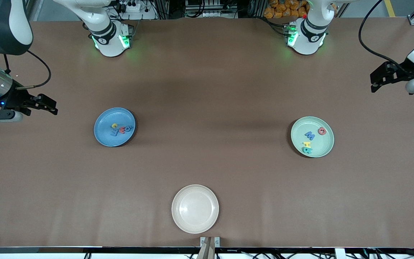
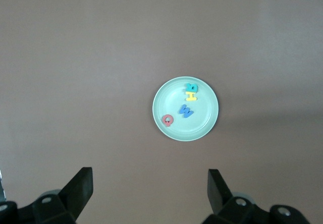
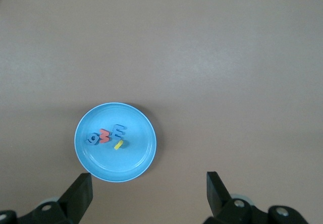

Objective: Sort upper and lower case letters into plates

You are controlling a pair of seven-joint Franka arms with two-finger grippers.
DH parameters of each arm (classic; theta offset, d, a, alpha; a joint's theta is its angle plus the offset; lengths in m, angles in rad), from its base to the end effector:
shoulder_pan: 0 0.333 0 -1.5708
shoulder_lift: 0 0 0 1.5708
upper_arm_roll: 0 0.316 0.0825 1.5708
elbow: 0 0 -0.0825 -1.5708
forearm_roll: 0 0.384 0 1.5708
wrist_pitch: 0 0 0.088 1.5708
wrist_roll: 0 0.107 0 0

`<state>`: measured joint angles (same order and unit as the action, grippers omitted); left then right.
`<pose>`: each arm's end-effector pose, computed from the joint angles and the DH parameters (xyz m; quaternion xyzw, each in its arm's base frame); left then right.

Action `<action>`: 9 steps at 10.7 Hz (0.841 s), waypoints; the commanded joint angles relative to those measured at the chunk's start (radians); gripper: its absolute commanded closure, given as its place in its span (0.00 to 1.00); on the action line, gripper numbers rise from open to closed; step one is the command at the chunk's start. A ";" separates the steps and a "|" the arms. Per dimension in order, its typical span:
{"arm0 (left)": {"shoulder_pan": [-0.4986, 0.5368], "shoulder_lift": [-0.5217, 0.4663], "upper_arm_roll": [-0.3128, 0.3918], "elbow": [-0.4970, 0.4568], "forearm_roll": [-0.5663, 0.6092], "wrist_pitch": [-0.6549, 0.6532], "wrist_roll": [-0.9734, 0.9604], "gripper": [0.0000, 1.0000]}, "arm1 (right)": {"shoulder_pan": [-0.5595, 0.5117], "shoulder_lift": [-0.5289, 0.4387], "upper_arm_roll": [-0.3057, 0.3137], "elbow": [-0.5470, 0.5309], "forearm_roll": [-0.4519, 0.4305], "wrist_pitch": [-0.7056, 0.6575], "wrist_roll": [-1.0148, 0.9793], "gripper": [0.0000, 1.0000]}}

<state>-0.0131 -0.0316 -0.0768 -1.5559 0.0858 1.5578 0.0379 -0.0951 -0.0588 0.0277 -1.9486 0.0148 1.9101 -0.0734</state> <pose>0.5423 -0.0403 0.6481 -0.9969 0.0625 -0.0178 0.0436 0.5433 -0.0354 0.5060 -0.9999 -0.0006 -0.0106 0.0055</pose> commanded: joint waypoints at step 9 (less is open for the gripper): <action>-0.001 0.005 0.012 0.007 -0.015 -0.053 0.023 0.00 | -0.031 -0.026 0.001 0.003 0.005 -0.025 -0.003 0.00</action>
<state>-0.0126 -0.0289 -0.0690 -1.5562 0.0856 1.5224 0.0383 -0.1064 -0.0627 0.0254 -1.9465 0.0151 1.8967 -0.0735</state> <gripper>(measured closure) 0.000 0.000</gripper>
